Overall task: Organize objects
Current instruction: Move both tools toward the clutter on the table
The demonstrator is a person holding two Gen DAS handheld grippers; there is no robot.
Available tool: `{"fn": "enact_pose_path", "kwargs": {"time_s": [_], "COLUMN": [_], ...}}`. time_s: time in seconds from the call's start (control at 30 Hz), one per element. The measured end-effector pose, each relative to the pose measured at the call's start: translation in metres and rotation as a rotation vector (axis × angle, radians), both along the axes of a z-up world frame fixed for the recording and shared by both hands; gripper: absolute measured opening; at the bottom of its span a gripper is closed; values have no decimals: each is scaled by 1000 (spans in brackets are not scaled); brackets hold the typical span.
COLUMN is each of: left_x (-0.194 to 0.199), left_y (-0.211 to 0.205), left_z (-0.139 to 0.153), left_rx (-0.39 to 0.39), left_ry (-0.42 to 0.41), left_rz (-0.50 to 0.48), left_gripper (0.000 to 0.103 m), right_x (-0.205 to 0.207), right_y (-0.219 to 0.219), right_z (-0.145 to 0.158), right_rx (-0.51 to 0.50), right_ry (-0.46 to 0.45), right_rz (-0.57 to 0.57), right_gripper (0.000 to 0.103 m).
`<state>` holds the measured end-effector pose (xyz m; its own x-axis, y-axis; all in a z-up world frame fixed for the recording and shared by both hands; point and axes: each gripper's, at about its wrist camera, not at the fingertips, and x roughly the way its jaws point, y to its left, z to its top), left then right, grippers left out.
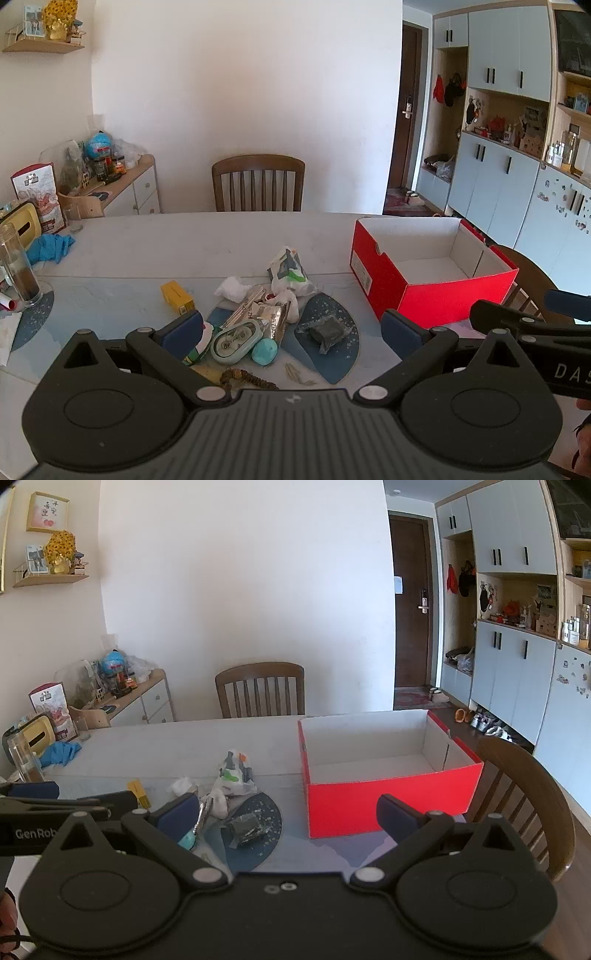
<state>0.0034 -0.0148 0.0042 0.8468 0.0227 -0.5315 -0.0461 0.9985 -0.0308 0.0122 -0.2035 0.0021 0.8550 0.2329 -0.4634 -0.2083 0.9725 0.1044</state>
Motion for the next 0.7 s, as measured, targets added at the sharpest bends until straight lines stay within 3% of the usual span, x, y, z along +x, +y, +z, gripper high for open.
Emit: {"fn": "enact_pose_path", "kwargs": {"time_s": [0.27, 0.7], "left_x": [5, 10], "left_y": [7, 13], "left_z": [0, -1], "left_rx": [-43, -46], "left_ry": [-13, -34], "left_rz": [-5, 6], "left_gripper": [103, 103], "right_x": [6, 14], "right_y": [3, 10], "right_z": [-4, -5], "right_rx": [-1, -5], "right_ry": [-9, -16], "right_rz": [8, 30], "right_gripper": [102, 102]}}
